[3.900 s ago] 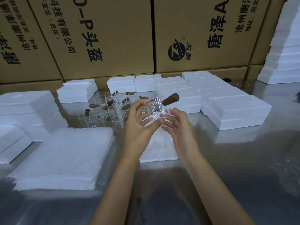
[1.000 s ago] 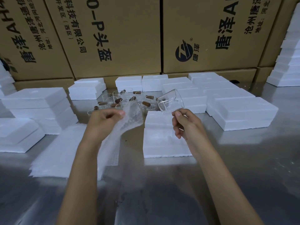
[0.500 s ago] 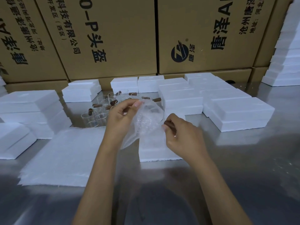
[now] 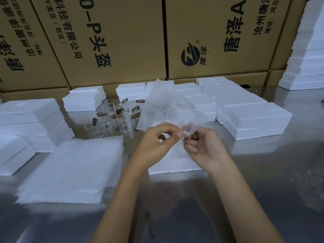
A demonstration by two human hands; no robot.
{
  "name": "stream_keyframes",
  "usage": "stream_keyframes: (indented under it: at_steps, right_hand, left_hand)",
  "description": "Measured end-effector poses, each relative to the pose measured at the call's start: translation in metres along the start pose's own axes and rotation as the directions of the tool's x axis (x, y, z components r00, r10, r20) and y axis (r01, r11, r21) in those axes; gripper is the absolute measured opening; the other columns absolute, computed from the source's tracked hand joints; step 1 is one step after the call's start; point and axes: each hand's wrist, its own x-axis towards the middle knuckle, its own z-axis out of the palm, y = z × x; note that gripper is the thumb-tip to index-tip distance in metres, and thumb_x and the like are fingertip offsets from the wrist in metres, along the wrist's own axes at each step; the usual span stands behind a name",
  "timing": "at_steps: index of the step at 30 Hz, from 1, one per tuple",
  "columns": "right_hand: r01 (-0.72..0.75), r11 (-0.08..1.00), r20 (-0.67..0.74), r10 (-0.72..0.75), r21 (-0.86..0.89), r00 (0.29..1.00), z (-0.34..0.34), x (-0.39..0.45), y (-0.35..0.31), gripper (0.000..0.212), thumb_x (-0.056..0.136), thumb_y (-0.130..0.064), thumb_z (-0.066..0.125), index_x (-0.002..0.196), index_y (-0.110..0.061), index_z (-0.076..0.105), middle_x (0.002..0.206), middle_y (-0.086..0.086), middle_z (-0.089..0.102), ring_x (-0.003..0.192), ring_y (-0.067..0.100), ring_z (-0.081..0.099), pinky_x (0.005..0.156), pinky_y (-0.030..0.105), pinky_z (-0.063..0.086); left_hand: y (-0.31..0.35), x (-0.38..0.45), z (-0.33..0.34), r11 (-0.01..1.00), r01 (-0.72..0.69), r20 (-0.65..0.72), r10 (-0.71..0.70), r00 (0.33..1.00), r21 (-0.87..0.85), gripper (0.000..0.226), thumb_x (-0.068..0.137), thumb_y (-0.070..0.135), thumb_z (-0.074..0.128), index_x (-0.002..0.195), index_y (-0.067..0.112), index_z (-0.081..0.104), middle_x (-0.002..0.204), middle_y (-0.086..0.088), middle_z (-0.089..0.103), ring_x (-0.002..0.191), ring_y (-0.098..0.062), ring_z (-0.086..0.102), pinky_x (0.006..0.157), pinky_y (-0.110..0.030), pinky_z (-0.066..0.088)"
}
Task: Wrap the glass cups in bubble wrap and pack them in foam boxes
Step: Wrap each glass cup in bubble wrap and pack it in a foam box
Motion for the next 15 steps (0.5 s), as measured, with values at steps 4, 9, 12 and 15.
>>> stream_keyframes:
  at_steps: [4, 9, 12, 15]
  right_hand:
    - [0.159, 0.828, -0.039, -0.212, -0.537, 0.976, 0.0, -0.001, 0.006, 0.029, 0.095, -0.016, 0.058, 0.07, -0.017, 0.07, 0.064, -0.002, 0.06, 0.046, 0.01, 0.042, 0.045, 0.023, 0.037]
    - [0.295, 0.386, 0.1, -0.451, -0.874, 0.887, 0.007, -0.005, 0.021, 0.028, 0.086, -0.029, 0.053, 0.059, -0.031, 0.058, 0.055, -0.013, 0.053, 0.05, 0.0, 0.045, 0.05, 0.016, 0.038]
    - [0.213, 0.618, -0.052, -0.382, -0.757, 0.923, 0.006, -0.005, 0.017, 0.028, 0.091, -0.008, 0.051, 0.068, -0.025, 0.057, 0.051, -0.015, 0.048, 0.045, 0.002, 0.038, 0.047, 0.02, 0.033]
    - [0.132, 0.837, -0.152, -0.247, -0.532, 0.957, 0.006, -0.003, 0.006, 0.014, 0.092, -0.005, 0.054, 0.084, -0.013, 0.062, 0.076, 0.006, 0.055, 0.05, 0.009, 0.036, 0.046, 0.022, 0.025]
  left_hand:
    - [0.002, 0.0, -0.002, 0.984, -0.055, -0.071, 0.043, 0.997, -0.167, 0.01, 0.094, 0.021, 0.067, 0.09, 0.022, 0.076, 0.096, 0.009, 0.075, 0.092, -0.007, 0.066, 0.081, -0.028, 0.049]
    - [0.005, -0.002, -0.001, 0.971, -0.067, 0.059, 0.082, 0.995, -0.228, 0.014, 0.093, 0.023, 0.065, 0.091, 0.026, 0.079, 0.098, 0.005, 0.076, 0.091, -0.005, 0.067, 0.077, -0.015, 0.048]
    - [0.003, -0.004, -0.002, 0.961, 0.009, 0.093, 0.017, 0.996, -0.276, 0.014, 0.094, 0.018, 0.064, 0.097, 0.012, 0.076, 0.096, -0.001, 0.075, 0.084, -0.01, 0.065, 0.07, -0.022, 0.051]
    - [0.005, -0.005, -0.007, 0.933, 0.08, 0.013, -0.081, 0.997, -0.351, 0.014, 0.098, 0.014, 0.063, 0.107, 0.009, 0.072, 0.095, -0.006, 0.076, 0.071, -0.017, 0.066, 0.056, -0.029, 0.052]
